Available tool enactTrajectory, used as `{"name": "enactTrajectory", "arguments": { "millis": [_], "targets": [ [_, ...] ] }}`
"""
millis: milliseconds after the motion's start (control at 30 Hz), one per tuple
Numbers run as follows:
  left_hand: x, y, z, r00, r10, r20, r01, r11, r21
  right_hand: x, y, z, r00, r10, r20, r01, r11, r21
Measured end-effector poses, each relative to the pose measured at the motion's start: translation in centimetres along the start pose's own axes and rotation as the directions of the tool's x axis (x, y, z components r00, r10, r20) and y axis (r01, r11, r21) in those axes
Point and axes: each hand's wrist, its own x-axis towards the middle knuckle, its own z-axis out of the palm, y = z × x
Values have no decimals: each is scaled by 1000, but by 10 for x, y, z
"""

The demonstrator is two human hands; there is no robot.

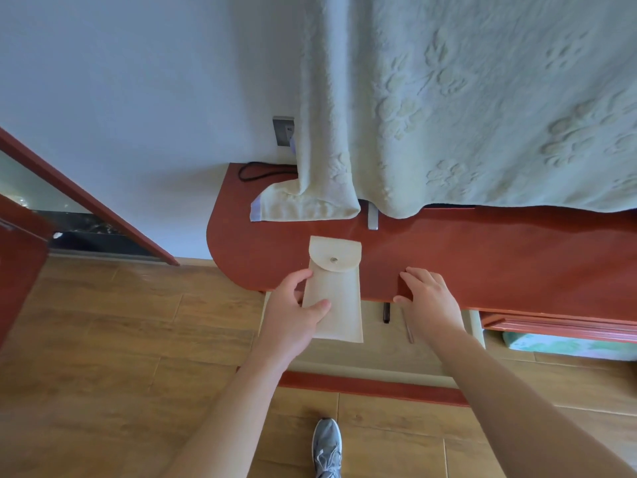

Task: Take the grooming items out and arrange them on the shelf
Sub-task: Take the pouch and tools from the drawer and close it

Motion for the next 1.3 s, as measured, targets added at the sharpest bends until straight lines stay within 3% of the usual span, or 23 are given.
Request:
{"name": "enactTrajectory", "arguments": {
  "millis": [233,567,967,1300],
  "targets": [
    [61,-6,21,996,65,-63,-61,996,63,4,2,4,1000,0,-17,0,1000,27],
    [110,-5,41,987,154,-42,-142,968,209,3,2,5,1000,13,-13,-13,999,46],
    [113,-11,40,963,265,-49,-201,827,526,3,1,3,999,28,-17,-27,998,58],
    [85,-15,48,892,442,-95,-338,791,510,-7,0,5,999,4,-50,2,993,118]
  ]
}}
